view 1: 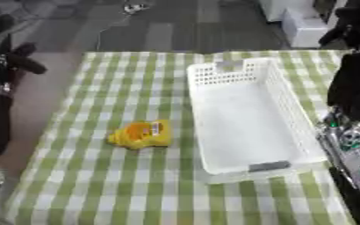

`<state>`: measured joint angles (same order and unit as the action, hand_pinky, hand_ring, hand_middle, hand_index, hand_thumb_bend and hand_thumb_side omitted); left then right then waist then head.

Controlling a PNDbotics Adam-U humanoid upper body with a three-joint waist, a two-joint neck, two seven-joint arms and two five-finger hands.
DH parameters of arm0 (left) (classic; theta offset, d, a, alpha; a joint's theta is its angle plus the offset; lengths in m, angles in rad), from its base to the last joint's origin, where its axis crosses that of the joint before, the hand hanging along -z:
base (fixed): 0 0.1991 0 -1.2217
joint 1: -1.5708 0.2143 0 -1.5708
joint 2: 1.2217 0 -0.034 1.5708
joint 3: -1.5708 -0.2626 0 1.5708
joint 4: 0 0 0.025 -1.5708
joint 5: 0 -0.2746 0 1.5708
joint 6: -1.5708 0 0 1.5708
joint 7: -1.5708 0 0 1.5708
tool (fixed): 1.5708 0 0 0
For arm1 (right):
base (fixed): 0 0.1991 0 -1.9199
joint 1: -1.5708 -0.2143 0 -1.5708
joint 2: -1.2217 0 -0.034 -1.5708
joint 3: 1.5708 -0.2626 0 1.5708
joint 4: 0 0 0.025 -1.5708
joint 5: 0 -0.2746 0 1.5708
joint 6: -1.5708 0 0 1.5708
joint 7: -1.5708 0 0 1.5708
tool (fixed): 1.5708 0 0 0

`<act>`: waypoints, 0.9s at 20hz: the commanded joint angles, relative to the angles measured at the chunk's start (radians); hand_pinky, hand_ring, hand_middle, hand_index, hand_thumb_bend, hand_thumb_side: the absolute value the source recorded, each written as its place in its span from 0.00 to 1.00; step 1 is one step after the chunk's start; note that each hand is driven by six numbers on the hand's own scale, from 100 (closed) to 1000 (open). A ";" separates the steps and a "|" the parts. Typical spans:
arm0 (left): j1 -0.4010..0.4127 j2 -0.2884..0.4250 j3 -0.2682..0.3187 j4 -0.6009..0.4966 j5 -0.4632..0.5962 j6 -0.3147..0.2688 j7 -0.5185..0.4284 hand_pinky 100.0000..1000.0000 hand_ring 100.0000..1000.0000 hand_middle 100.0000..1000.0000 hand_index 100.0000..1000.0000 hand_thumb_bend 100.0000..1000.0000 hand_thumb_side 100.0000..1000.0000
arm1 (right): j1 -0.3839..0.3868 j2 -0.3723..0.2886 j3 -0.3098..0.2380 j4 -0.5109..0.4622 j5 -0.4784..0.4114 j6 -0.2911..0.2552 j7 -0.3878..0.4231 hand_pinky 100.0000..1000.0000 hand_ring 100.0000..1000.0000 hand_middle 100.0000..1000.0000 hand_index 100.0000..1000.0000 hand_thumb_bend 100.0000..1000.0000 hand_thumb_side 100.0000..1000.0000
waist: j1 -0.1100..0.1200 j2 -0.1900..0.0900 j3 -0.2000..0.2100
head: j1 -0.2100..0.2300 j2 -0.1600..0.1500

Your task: Pick up objects on the table and place them in the box.

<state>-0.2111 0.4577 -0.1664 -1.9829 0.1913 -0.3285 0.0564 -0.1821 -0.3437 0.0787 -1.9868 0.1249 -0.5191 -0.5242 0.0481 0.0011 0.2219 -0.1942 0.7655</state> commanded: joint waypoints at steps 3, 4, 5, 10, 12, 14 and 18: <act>-0.014 0.116 0.011 -0.017 -0.151 0.024 -0.025 0.89 0.57 0.86 0.91 0.00 0.89 | -0.018 -0.016 -0.010 -0.013 0.002 0.006 -0.007 0.30 0.58 0.60 0.71 0.00 0.93 | 0.006 -0.010 -0.011 | 0.005 -0.004; -0.020 0.139 0.010 -0.017 -0.172 0.031 -0.031 0.89 0.58 0.86 0.91 0.00 0.88 | -0.019 -0.016 -0.011 -0.013 0.002 0.006 -0.008 0.30 0.58 0.60 0.71 0.00 0.93 | 0.008 -0.010 -0.013 | 0.007 -0.003; -0.026 0.158 0.010 -0.017 -0.190 0.041 -0.038 0.89 0.58 0.87 0.91 0.00 0.88 | -0.020 -0.016 -0.011 -0.013 0.002 0.007 -0.008 0.30 0.58 0.60 0.71 0.00 0.93 | 0.009 -0.010 -0.016 | 0.008 -0.002; -0.066 0.239 -0.006 -0.016 -0.240 0.109 -0.131 0.91 0.61 0.90 0.95 0.00 0.84 | -0.024 -0.015 -0.006 -0.013 -0.001 0.008 -0.004 0.30 0.58 0.60 0.71 0.00 0.93 | 0.015 -0.009 -0.031 | 0.016 0.001; -0.080 0.255 -0.011 -0.007 -0.248 0.127 -0.208 0.91 0.63 0.91 0.96 0.04 0.82 | -0.025 -0.014 -0.005 -0.013 -0.003 0.009 -0.003 0.30 0.58 0.60 0.71 0.00 0.93 | 0.016 -0.008 -0.036 | 0.018 0.003; -0.099 0.263 -0.014 0.019 -0.258 0.137 -0.284 0.92 0.64 0.92 0.97 0.07 0.82 | -0.026 -0.013 -0.004 -0.013 -0.004 0.010 -0.001 0.30 0.58 0.60 0.71 0.00 0.93 | 0.017 -0.007 -0.040 | 0.018 0.004; -0.144 0.270 -0.019 0.081 -0.278 0.142 -0.387 0.91 0.65 0.92 0.97 0.13 0.79 | -0.029 -0.012 -0.002 -0.013 -0.006 0.011 0.001 0.30 0.58 0.60 0.71 0.00 0.93 | 0.019 -0.007 -0.046 | 0.017 0.004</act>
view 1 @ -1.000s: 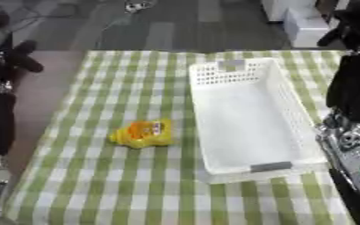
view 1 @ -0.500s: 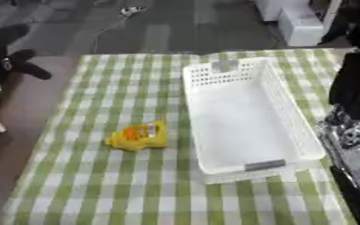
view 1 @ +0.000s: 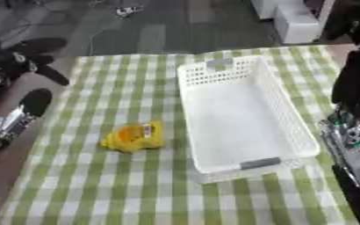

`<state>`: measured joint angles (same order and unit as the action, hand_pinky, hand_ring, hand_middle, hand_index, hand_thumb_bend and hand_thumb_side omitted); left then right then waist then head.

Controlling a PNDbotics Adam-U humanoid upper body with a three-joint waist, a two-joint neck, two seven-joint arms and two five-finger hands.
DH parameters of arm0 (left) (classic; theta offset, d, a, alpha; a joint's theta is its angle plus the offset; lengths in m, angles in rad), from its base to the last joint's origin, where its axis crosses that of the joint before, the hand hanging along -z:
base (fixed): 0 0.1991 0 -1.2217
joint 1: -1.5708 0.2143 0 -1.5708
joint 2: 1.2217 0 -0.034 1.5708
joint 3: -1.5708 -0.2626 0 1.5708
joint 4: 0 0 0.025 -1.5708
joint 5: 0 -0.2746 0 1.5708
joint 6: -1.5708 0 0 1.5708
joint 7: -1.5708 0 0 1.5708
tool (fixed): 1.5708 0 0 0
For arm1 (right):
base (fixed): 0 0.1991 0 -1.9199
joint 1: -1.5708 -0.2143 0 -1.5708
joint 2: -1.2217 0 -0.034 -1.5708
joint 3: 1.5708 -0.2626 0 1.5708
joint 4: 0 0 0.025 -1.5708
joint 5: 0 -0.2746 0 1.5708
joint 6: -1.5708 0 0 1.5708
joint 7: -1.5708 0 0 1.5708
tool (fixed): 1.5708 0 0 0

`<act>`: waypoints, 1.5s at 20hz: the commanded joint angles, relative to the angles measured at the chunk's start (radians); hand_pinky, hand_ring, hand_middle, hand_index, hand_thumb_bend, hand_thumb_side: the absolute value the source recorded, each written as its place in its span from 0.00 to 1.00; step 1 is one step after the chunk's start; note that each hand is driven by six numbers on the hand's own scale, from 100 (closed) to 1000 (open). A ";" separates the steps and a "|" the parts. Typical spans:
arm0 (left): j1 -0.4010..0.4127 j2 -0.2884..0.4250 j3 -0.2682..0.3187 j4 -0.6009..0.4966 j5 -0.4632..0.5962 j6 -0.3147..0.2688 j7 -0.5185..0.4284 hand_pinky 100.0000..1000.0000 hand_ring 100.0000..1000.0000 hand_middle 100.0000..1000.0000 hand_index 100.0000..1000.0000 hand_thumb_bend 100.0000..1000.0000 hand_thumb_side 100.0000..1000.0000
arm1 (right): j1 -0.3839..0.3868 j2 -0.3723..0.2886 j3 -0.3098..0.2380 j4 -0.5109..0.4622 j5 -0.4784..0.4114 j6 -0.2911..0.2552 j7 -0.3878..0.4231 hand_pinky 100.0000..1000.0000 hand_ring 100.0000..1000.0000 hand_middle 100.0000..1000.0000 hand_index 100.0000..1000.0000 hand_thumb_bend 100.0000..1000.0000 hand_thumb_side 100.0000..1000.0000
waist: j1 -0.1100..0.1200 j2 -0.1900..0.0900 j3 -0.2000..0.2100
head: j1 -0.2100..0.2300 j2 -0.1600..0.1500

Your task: Pick up objects on the table and place them in the box.

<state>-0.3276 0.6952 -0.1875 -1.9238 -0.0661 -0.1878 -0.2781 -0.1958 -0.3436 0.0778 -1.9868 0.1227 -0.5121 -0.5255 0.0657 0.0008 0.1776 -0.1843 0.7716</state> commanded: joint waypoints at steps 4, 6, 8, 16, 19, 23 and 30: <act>-0.061 0.038 -0.007 0.076 -0.051 -0.009 -0.090 0.91 0.66 0.92 0.97 0.20 0.77 | -0.017 -0.012 0.001 -0.013 -0.007 0.004 0.005 0.30 0.58 0.60 0.71 0.00 0.93 | 0.003 -0.007 -0.005 | 0.009 -0.002; -0.077 0.039 -0.013 0.103 -0.073 -0.016 -0.096 0.90 0.67 0.92 0.96 0.22 0.77 | -0.018 -0.012 0.001 -0.013 -0.008 0.004 0.006 0.30 0.58 0.60 0.71 0.00 0.93 | 0.003 -0.007 -0.007 | 0.011 -0.002; -0.090 0.039 -0.016 0.128 -0.099 -0.026 -0.089 0.90 0.67 0.91 0.95 0.23 0.76 | -0.019 -0.011 0.002 -0.013 -0.009 0.003 0.007 0.30 0.58 0.60 0.71 0.00 0.93 | 0.004 -0.007 -0.008 | 0.014 -0.002; -0.114 0.043 -0.030 0.178 -0.159 -0.061 -0.055 0.90 0.70 0.91 0.95 0.27 0.80 | -0.019 -0.013 0.004 -0.013 -0.013 0.003 0.011 0.30 0.58 0.60 0.71 0.00 0.93 | 0.005 -0.008 -0.009 | 0.016 -0.002; -0.128 0.047 -0.037 0.190 -0.172 -0.069 -0.056 0.90 0.72 0.91 0.95 0.28 0.81 | -0.018 -0.014 0.005 -0.013 -0.014 0.004 0.013 0.30 0.58 0.60 0.71 0.00 0.93 | 0.006 -0.009 -0.009 | 0.018 -0.002; -0.149 0.046 -0.056 0.204 -0.191 -0.083 -0.077 0.91 0.73 0.91 0.95 0.30 0.83 | -0.019 -0.014 0.007 -0.013 -0.015 0.003 0.015 0.30 0.58 0.60 0.71 0.00 0.93 | 0.007 -0.009 -0.012 | 0.023 -0.002; -0.192 0.028 -0.097 0.222 -0.217 -0.118 -0.120 0.90 0.74 0.91 0.95 0.33 0.84 | -0.025 -0.013 0.010 -0.013 -0.020 0.002 0.018 0.30 0.58 0.60 0.71 0.00 0.93 | 0.008 -0.007 -0.016 | 0.025 -0.002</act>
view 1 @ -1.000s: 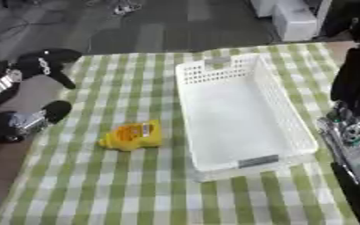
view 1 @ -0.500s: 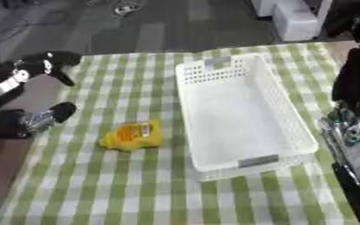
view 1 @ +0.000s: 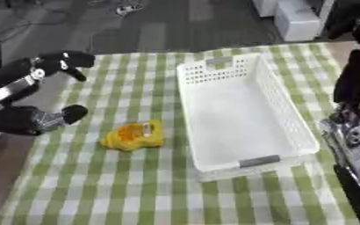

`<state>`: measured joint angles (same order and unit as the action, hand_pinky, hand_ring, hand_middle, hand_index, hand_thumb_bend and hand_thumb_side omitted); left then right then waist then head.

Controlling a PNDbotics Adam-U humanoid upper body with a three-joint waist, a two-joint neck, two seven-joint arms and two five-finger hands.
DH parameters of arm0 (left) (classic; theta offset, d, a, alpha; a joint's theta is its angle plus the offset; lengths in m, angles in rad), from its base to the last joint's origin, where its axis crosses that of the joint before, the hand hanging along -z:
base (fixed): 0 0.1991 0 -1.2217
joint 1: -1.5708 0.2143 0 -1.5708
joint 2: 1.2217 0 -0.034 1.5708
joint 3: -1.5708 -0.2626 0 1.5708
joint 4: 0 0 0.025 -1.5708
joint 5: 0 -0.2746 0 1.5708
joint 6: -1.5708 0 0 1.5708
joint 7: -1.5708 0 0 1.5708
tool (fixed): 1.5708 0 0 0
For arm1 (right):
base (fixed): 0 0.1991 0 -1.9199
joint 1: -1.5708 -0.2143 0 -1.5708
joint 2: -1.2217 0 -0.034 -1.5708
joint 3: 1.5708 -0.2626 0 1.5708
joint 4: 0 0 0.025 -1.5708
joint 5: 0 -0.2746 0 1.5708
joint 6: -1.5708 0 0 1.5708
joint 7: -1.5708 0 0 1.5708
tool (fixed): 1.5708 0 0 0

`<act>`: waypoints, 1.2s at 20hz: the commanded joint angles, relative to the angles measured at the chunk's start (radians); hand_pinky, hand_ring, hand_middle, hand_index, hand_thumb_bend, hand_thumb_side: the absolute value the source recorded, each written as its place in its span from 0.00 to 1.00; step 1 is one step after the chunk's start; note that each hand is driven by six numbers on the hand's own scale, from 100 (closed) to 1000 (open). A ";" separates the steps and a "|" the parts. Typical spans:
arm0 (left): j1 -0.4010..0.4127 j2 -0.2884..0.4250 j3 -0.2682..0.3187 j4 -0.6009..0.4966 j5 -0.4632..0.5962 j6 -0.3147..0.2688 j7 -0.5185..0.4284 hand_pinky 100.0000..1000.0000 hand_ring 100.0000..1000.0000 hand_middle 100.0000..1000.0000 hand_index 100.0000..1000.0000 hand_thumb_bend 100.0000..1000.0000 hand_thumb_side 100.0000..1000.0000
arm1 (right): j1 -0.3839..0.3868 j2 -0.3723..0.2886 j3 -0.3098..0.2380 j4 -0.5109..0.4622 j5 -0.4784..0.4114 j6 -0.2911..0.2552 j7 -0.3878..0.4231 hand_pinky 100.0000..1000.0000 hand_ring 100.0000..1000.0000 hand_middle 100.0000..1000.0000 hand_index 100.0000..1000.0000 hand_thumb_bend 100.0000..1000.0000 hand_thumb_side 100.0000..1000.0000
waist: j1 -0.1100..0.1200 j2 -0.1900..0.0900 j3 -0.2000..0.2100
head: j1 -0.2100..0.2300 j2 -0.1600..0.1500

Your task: Pick up objects on the table and place them in the box.

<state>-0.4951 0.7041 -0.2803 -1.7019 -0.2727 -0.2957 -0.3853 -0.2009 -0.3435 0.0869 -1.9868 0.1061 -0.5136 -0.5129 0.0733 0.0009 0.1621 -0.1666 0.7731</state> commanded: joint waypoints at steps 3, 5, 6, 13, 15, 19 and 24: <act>-0.040 0.005 -0.013 0.017 -0.017 -0.019 -0.022 0.91 0.75 0.91 0.95 0.33 0.85 | -0.024 -0.012 0.002 -0.013 -0.006 0.003 0.007 0.30 0.58 0.60 0.71 0.00 0.93 | 0.001 -0.006 -0.003 | 0.004 -0.003; -0.045 -0.004 -0.017 0.027 -0.019 -0.024 -0.027 0.91 0.75 0.92 0.95 0.34 0.86 | -0.028 -0.011 0.003 -0.013 -0.008 0.002 0.009 0.30 0.58 0.60 0.71 0.00 0.93 | 0.002 -0.005 -0.005 | -0.002 -0.003; -0.048 -0.008 -0.018 0.031 -0.018 -0.026 -0.029 0.91 0.75 0.92 0.95 0.34 0.86 | -0.029 -0.011 0.004 -0.013 -0.009 0.002 0.009 0.30 0.58 0.60 0.71 0.00 0.93 | 0.003 -0.005 -0.005 | -0.005 -0.003; -0.067 -0.031 -0.022 0.059 0.003 -0.050 -0.050 0.93 0.76 0.92 0.96 0.39 0.87 | -0.035 -0.011 0.010 -0.013 -0.018 0.001 0.018 0.30 0.58 0.60 0.71 0.00 0.92 | 0.005 -0.004 -0.007 | -0.030 -0.003; -0.072 -0.039 -0.024 0.065 0.013 -0.056 -0.056 0.95 0.79 0.93 0.95 0.39 0.86 | -0.036 -0.011 0.012 -0.013 -0.020 0.001 0.020 0.30 0.58 0.60 0.71 0.00 0.93 | 0.005 -0.004 -0.007 | -0.033 -0.003; -0.076 -0.055 -0.026 0.084 0.044 -0.062 -0.071 0.95 0.78 0.93 0.96 0.39 0.88 | -0.038 -0.011 0.013 -0.013 -0.024 0.001 0.023 0.30 0.58 0.60 0.71 0.00 0.93 | 0.005 -0.003 -0.008 | -0.039 -0.003; -0.083 -0.068 -0.036 0.096 0.075 -0.057 -0.096 0.96 0.79 0.93 0.97 0.40 0.89 | -0.039 -0.011 0.015 -0.013 -0.027 0.001 0.026 0.30 0.58 0.60 0.71 0.00 0.92 | 0.005 -0.004 -0.008 | -0.041 -0.003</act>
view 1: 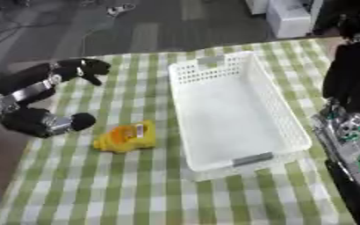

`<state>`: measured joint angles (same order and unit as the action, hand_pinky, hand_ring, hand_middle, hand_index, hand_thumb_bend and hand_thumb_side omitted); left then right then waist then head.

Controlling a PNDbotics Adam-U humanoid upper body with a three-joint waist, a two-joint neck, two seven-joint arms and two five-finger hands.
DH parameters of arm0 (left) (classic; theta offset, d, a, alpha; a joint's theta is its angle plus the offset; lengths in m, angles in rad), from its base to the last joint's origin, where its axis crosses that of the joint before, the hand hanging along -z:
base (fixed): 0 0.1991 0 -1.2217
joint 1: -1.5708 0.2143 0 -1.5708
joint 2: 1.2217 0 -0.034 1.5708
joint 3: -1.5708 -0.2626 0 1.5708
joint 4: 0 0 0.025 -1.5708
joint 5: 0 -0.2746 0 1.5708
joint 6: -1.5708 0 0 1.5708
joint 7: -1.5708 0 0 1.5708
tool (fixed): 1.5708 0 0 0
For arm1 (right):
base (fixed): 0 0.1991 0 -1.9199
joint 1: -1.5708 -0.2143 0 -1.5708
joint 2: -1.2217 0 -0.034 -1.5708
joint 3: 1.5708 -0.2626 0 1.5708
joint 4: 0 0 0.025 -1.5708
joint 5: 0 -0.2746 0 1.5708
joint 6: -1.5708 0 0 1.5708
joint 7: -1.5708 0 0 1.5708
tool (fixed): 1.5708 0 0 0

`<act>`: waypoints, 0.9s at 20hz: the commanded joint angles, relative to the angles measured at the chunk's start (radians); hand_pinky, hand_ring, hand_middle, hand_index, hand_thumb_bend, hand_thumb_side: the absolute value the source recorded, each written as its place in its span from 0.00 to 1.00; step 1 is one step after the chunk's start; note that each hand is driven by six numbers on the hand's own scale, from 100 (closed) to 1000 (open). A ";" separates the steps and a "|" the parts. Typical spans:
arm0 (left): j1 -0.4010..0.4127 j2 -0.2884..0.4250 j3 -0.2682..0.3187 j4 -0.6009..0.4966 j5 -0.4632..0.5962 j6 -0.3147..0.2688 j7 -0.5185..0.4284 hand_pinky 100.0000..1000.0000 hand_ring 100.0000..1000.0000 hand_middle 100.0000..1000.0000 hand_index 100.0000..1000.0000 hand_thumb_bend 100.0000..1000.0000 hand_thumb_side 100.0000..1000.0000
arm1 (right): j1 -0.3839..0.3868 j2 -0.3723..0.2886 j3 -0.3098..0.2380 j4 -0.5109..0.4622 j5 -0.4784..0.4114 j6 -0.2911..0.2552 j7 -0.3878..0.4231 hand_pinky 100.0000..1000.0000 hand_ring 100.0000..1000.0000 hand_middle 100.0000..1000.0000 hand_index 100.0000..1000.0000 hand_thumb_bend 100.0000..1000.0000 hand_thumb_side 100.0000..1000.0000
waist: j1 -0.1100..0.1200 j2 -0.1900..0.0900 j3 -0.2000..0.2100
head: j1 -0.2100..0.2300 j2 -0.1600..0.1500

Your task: Pick up objects on the table and place them in the box.

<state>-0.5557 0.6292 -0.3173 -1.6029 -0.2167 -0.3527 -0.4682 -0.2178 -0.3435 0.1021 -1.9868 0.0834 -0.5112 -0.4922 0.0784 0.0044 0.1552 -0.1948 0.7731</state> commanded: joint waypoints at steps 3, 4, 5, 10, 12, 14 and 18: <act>-0.027 0.000 -0.004 -0.002 0.030 0.003 -0.029 0.97 0.79 0.94 0.98 0.40 0.90 | -0.022 -0.011 0.000 -0.013 -0.005 -0.002 0.006 0.30 0.58 0.60 0.71 0.00 0.92 | 0.000 -0.007 -0.002 | -0.014 -0.003; -0.030 -0.002 -0.006 -0.001 0.034 0.005 -0.034 0.97 0.79 0.94 0.98 0.40 0.90 | -0.022 -0.011 0.001 -0.013 -0.005 -0.001 0.007 0.30 0.58 0.60 0.71 0.00 0.92 | 0.000 -0.007 -0.002 | -0.014 -0.003; -0.032 -0.004 -0.007 0.001 0.037 0.007 -0.039 0.97 0.79 0.94 0.98 0.40 0.90 | -0.022 -0.011 0.001 -0.013 -0.005 -0.001 0.007 0.30 0.58 0.60 0.71 0.00 0.93 | 0.000 -0.007 -0.002 | -0.014 -0.003; -0.048 -0.024 -0.019 0.012 0.051 0.012 -0.060 0.97 0.79 0.94 0.98 0.40 0.91 | -0.023 -0.010 0.002 -0.013 -0.008 0.000 0.008 0.30 0.58 0.60 0.71 0.00 0.93 | 0.000 -0.007 -0.002 | -0.013 -0.003; -0.051 -0.032 -0.024 0.015 0.050 0.012 -0.067 0.97 0.80 0.94 0.98 0.40 0.91 | -0.023 -0.010 0.002 -0.013 -0.008 0.000 0.008 0.30 0.58 0.60 0.71 0.00 0.93 | 0.000 -0.007 -0.002 | -0.013 -0.003; -0.053 -0.039 -0.027 0.020 0.047 0.011 -0.068 0.97 0.80 0.94 0.98 0.40 0.91 | -0.023 -0.009 0.002 -0.013 -0.009 0.000 0.009 0.30 0.58 0.60 0.71 0.00 0.93 | 0.000 -0.006 -0.002 | -0.013 -0.003; -0.056 -0.059 -0.030 0.037 0.036 0.011 -0.051 0.96 0.79 0.93 0.97 0.39 0.92 | -0.023 -0.009 0.002 -0.013 -0.010 -0.001 0.010 0.30 0.58 0.60 0.71 0.00 0.93 | -0.001 -0.006 -0.001 | -0.008 -0.003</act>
<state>-0.5901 0.5635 -0.3518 -1.5629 -0.1770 -0.3413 -0.5261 -0.2183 -0.3434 0.1050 -1.9868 0.0785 -0.5123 -0.4861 0.0785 0.0061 0.1535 -0.2019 0.7731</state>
